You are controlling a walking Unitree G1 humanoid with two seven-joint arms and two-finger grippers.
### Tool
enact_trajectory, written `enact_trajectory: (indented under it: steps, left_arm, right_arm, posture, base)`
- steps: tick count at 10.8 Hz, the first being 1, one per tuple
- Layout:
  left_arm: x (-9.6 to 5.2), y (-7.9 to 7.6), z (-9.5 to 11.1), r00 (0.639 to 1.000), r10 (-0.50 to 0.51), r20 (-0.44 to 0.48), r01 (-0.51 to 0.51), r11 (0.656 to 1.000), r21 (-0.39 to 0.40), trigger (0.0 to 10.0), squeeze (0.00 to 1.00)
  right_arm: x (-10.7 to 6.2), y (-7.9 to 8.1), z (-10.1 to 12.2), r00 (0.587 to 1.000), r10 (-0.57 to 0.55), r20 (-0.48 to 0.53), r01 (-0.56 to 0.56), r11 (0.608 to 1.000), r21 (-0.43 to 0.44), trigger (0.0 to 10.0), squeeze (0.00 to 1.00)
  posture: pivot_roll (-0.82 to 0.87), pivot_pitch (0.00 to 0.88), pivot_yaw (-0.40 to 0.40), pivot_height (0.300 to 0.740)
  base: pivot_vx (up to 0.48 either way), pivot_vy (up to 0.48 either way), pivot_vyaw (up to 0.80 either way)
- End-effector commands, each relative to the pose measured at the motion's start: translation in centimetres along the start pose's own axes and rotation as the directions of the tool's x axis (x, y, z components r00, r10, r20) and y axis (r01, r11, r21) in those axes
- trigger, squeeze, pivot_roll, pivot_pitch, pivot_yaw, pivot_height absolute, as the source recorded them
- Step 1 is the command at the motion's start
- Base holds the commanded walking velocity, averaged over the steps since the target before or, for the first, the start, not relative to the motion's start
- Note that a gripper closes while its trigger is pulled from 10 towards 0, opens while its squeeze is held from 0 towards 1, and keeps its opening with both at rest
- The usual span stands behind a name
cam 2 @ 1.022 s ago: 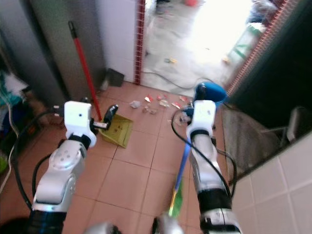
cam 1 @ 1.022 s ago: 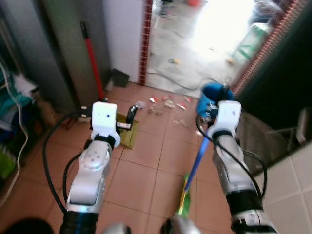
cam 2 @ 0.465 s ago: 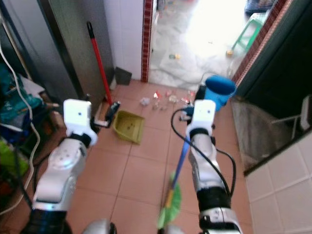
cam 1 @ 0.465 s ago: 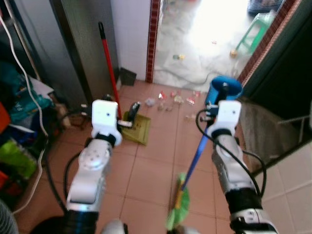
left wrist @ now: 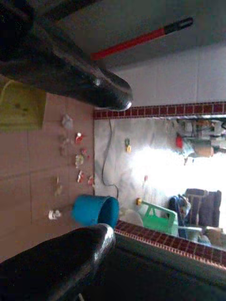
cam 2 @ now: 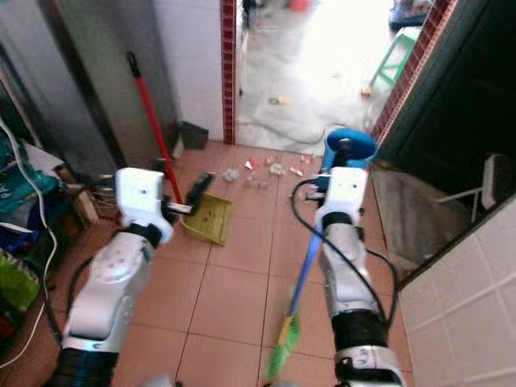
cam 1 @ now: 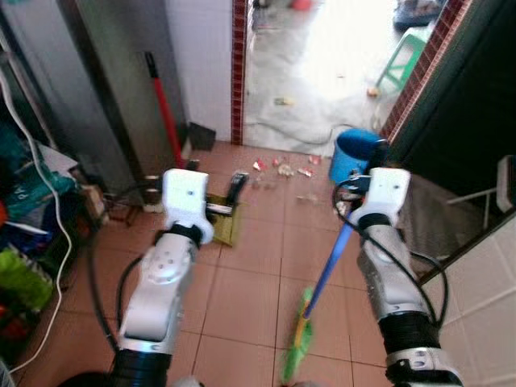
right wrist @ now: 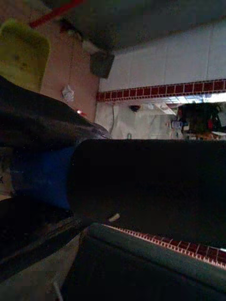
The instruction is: Sweep floor
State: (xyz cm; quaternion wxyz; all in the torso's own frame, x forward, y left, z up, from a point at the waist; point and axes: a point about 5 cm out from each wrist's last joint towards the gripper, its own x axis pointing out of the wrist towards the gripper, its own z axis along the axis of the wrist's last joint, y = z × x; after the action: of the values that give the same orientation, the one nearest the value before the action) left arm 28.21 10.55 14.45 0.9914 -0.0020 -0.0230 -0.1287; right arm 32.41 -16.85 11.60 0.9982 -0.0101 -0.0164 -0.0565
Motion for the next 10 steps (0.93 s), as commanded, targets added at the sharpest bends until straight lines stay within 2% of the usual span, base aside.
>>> enact_trajectory:
  steps: [1,6,10]
  left_arm:
    - [0.04,0.29,0.35,1.0,0.007,0.013,-0.007,1.0,-0.001,10.0,0.0]
    - [-0.01,0.09,0.12,1.0,-0.002,-0.012,0.002,1.0,-0.002,10.0,0.0]
    - [-0.09,0.04,-0.16,0.999,-0.009,-0.031,0.009,1.0,0.006,10.0,0.0]
  right_arm:
    - [0.19,0.3,0.47,1.0,0.008,0.022,-0.008,1.0,-0.001,10.0,0.0]
    - [0.55,0.16,0.53,1.0,0.003,0.023,-0.003,1.0,-0.001,10.0,0.0]
    - [0.57,-0.16,0.34,1.0,0.0,0.022,0.0,1.0,-0.006,10.0,0.0]
  posture:
    - [0.06,0.043,-0.048,0.74]
    - [0.07,0.045,-0.05,0.74]
    - [0.07,0.039,-0.05,0.74]
  base:
    - [0.472,0.0,0.0]
    - [0.457,0.0,0.0]
    - [0.372,0.3,0.0]
